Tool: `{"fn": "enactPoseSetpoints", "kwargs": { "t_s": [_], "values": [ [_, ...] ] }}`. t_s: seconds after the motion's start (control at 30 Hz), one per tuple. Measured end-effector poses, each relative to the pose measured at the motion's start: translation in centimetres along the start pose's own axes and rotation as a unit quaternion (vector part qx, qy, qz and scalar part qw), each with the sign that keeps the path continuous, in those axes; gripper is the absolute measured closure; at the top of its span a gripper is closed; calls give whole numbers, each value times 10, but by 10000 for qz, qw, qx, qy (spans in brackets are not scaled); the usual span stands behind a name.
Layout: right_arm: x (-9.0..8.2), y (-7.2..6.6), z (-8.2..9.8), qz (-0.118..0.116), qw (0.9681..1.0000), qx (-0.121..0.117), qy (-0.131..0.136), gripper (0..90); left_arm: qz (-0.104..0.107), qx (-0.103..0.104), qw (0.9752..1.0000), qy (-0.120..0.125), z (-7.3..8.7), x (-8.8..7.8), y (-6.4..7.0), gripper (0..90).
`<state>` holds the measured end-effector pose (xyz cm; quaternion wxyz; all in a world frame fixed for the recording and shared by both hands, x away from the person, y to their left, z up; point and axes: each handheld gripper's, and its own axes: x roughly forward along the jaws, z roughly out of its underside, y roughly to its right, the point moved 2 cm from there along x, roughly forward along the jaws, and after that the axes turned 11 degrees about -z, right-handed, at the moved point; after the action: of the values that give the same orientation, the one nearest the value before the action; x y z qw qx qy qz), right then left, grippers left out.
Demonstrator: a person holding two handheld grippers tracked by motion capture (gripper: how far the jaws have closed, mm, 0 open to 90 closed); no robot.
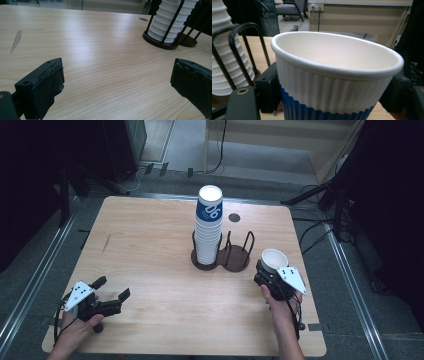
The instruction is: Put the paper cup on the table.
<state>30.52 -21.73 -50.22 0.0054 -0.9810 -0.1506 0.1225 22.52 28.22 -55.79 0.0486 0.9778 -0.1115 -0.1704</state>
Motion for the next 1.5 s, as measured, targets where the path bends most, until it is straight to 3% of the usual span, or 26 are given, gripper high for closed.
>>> {"fn": "enactPoseSetpoints", "kwargs": {
  "t_s": [0.13, 0.3, 0.43, 0.63, 1.03, 1.2, 1.37, 1.5],
  "values": [
    [7, 6, 7, -45, 10000, -45, 17, 205, 1, 2, 10000, -7, 0, 0, 0, 0],
    [14, 11, 12, 18, 9998, -119, -144, 204, 12, -1, 10000, -20, 0, 0, 0, 0],
    [22, 19, 17, 189, 9992, 21, -363, 204, 0, 39, 10000, -50, 0, 1, 0, 0],
    [32, 30, 23, 277, 9981, 343, -429, 203, 30, 27, 10000, -78, 0, 1, 0, 0],
    [44, 35, 27, 519, 9979, 88, -374, 198, 41, -26, 9999, -113, -1, 2, -1, 0],
    [46, 36, 28, 509, 9983, 92, -255, 197, 48, -24, 9999, -122, -1, 2, -1, 0],
    [50, 34, 31, 563, 9979, -65, -302, 196, 55, -48, 9999, -126, -1, 2, -2, 0],
    [51, 35, 33, 560, 9979, -32, -308, 195, 62, -36, 9999, -133, -1, 2, -1, 0]
  ]
}}
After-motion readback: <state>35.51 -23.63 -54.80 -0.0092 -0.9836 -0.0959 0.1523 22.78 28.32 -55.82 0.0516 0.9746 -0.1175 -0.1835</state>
